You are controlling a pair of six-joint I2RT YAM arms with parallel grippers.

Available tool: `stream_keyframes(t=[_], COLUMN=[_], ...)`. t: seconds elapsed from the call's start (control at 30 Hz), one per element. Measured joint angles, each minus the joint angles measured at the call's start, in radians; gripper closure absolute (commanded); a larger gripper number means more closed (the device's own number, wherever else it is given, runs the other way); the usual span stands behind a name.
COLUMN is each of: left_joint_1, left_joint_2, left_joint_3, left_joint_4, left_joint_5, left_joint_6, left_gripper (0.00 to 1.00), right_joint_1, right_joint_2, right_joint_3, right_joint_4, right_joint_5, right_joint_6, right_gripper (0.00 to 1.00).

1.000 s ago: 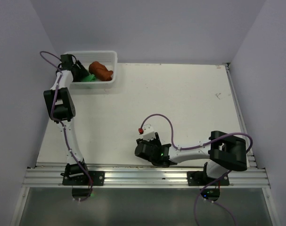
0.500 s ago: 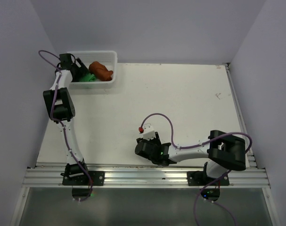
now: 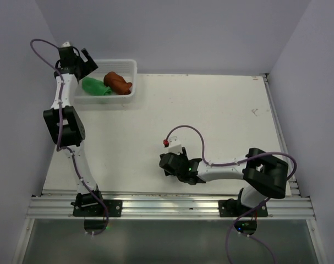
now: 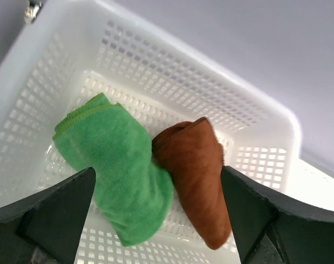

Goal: Roll the towels
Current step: Place the rolled towel into the container

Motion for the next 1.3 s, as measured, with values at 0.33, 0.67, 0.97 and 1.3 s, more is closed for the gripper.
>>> stream_keyframes(t=[0.33,0.67,0.97,1.3], left_joint_1=[-0.077,-0.287,-0.325,-0.348], left_joint_2=[-0.381,-1.017,-1.124,-1.168], left_joint_3=[-0.271,-0.935,-1.197,-1.302], left_joint_4=[0.046,0.174,0.175,0.195], left_joint_5=[-0.012,0.013,0.02,-0.018], left_joint_6=[0.011,0.04,0.09,0.135], left_gripper=[0.0,0.0,0.0,0.01], right_joint_1=[-0.231,-0.67,-0.875,-0.875], right_joint_2=[-0.156,-0.411,-0.544,-0.481], right_joint_3=[0.089,0.135,0.16,0.243], right_joint_4=[-0.037,-0.184,-0.333,-0.436], right_joint_5=[-0.142,-0.372,-0.425,-0.371], right_joint_6=[-0.089,-0.154,-0.201,-0.222], right_gripper=[0.32,0.28,0.09,0.01])
